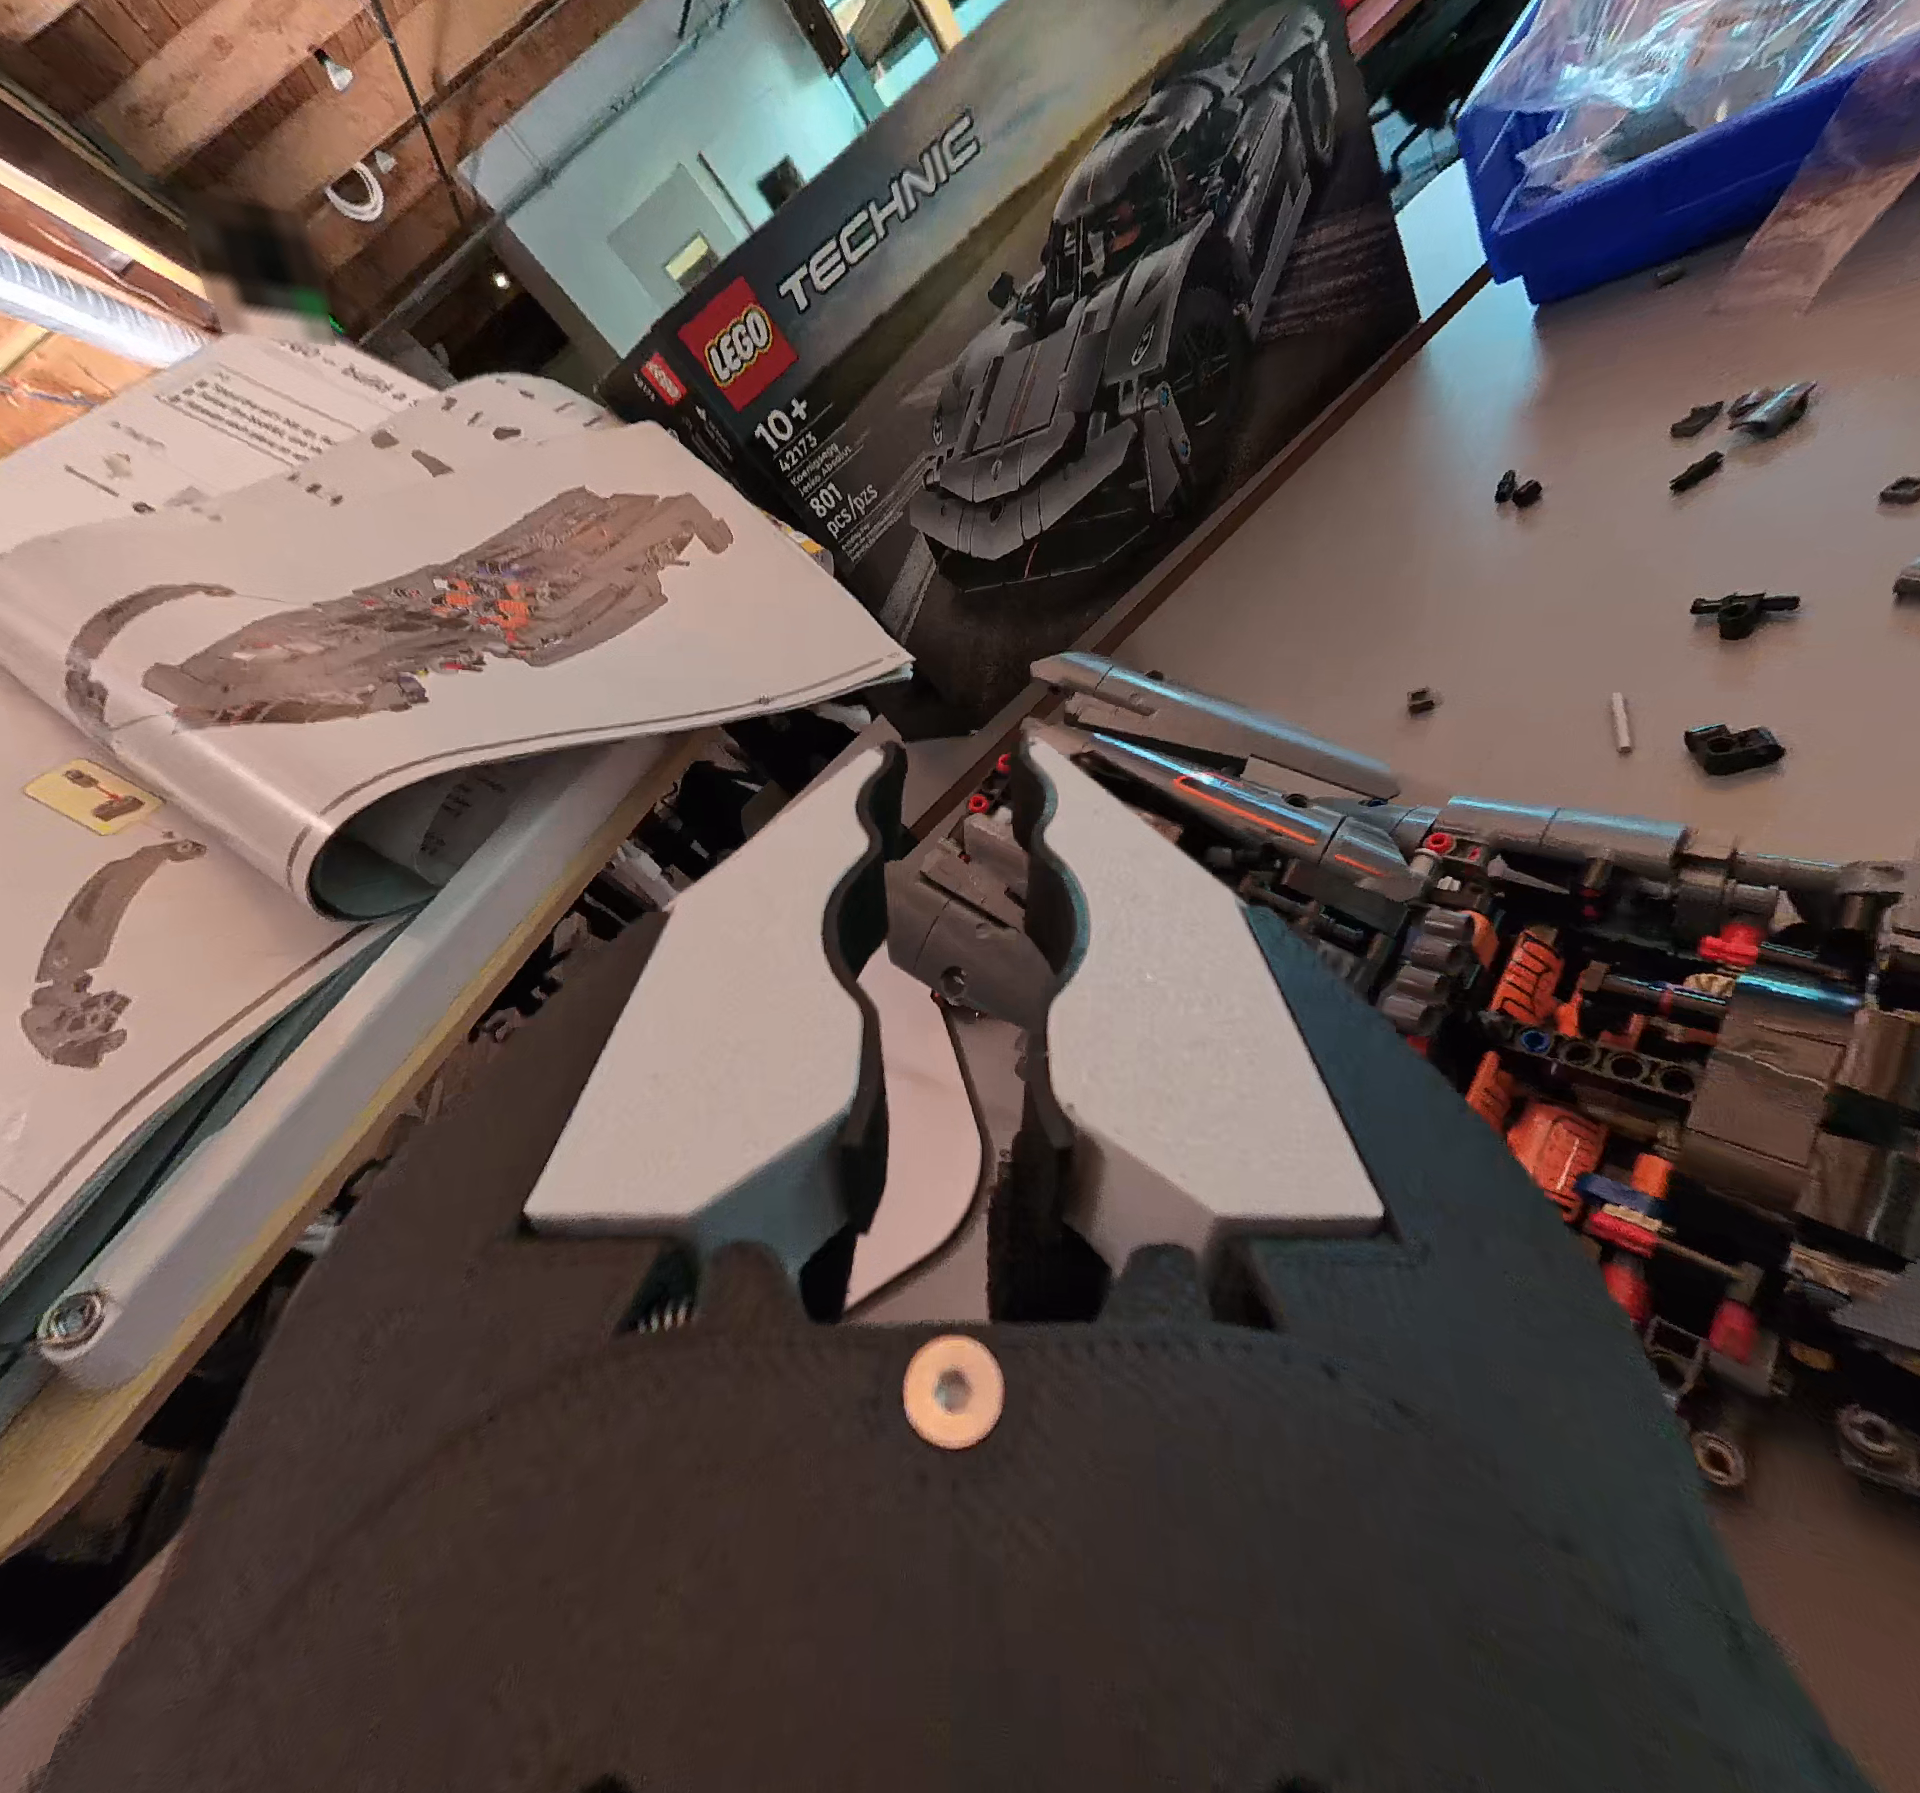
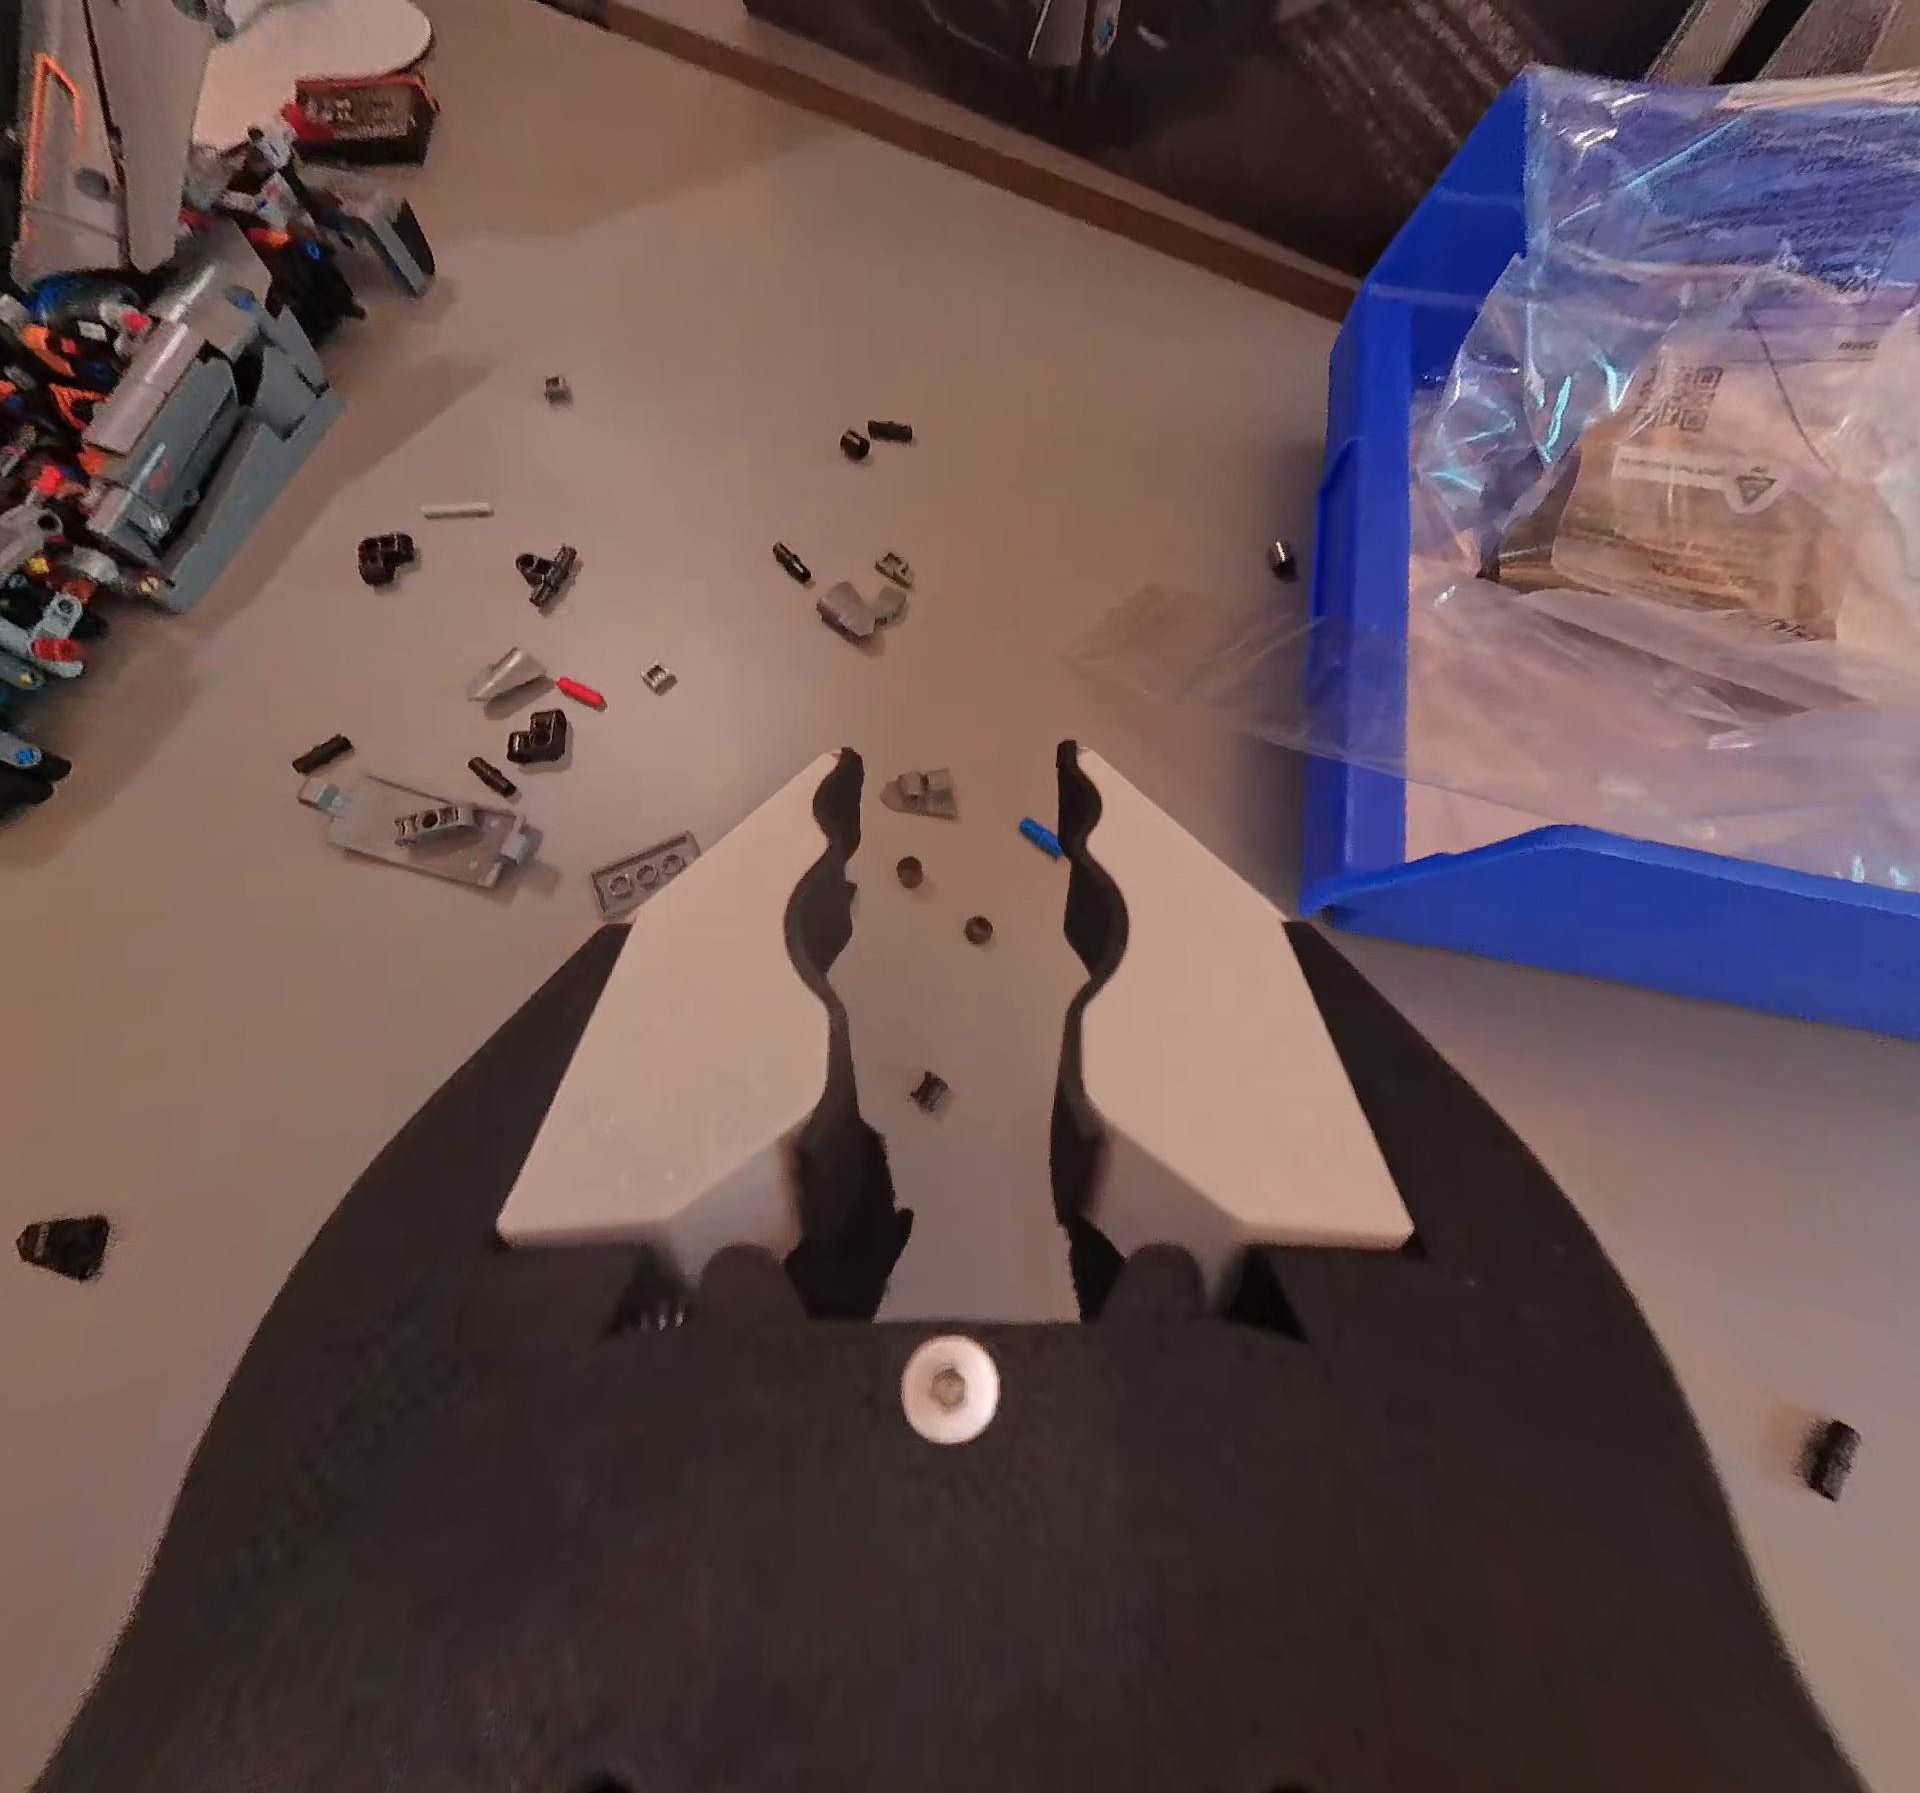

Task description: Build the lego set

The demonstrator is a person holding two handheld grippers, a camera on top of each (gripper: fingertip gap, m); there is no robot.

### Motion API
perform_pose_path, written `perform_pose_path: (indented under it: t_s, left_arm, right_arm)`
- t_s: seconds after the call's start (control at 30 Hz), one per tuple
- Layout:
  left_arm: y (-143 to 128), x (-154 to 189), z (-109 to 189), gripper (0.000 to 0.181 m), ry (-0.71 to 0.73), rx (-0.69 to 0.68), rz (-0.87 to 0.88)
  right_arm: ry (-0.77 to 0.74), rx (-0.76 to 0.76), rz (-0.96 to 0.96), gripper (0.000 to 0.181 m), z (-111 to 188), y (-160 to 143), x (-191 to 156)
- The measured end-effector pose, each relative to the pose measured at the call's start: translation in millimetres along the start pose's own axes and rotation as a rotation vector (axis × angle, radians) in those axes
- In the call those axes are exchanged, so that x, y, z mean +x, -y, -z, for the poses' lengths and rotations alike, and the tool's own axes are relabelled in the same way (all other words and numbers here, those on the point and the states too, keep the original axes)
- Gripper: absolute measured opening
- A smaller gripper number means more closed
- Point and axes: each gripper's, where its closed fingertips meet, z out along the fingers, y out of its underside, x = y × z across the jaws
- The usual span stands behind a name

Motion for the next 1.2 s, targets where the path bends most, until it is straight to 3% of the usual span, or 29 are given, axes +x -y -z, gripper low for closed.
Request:
perform_pose_path:
  t_s: [0.3, 0.53, 0.67, 0.87, 1.07, 1.2]
  left_arm:
    - [24.4, 36.8, 2.2, 0.016, -0.07, 0.049, -0.135]
    - [18.5, 44.7, -2.6, 0.016, -0.088, 0.028, -0.148]
    - [16.8, 41.2, -2.8, 0.015, -0.084, 0.028, -0.131]
    - [13.1, 44.6, -5.1, 0.015, -0.093, 0.015, -0.143]
    - [13.6, 46.6, -4.5, 0.015, -0.102, 0.018, -0.148]
    - [15.5, 48.9, -3.9, 0.014, -0.107, 0.024, -0.154]
  right_arm:
    - [-0.04, 0.162, 0.058, 0.028, 7.4, 17.3, 9.0]
    - [0.011, 0.088, 0.058, 0.031, 0.6, -0.1, 3.6]
    - [0.176, 0.012, 0.137, 0.031, -5.3, -11.8, -30.8]
    - [0.377, -0.121, 0.354, 0.045, -34.2, -32.2, -104.2]
    - [0.432, -0.241, 0.442, 0.038, -59.4, -53.5, -132.1]
    - [0.435, -0.205, 0.511, 0.031, -58.1, -47.5, -140.1]
